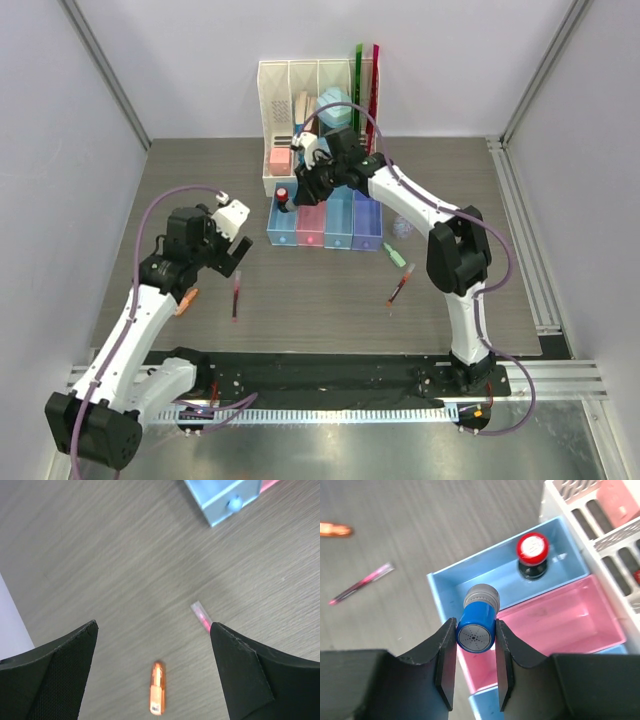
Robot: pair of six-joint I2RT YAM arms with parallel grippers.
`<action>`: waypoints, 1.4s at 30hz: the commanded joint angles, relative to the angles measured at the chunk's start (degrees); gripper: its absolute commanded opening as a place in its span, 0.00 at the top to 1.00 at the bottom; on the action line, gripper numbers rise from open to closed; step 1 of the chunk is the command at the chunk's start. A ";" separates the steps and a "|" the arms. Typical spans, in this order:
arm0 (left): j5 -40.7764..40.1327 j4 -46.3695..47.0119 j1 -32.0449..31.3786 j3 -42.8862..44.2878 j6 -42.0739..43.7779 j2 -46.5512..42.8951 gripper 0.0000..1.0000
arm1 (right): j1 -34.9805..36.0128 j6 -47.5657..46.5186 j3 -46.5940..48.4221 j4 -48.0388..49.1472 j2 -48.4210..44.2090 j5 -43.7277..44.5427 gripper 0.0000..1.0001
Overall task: Sort the stationery into containers
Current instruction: Place the stationery in the storage box.
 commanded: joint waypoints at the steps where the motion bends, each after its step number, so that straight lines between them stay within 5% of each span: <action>1: 1.47 0.19 3.02 -3.39 -2.47 -4.79 0.07 | 1.65 -3.73 7.13 0.69 2.50 5.68 0.98; 12: -0.20 -1.48 4.61 -9.90 -4.32 -10.25 0.07 | 5.79 -9.98 15.93 -3.53 11.02 11.22 0.98; 28: 1.99 -2.54 4.87 -10.95 -3.80 -10.52 0.07 | 7.37 -12.17 14.79 -5.73 15.25 12.72 0.94; 35: 3.40 -0.69 4.87 -12.62 -3.27 -7.88 0.08 | 7.64 -12.35 15.67 -5.73 15.69 12.81 0.68; 42: 4.90 0.36 4.79 -13.15 -2.92 -5.95 0.08 | 7.99 -12.35 16.46 -5.73 15.17 12.46 0.31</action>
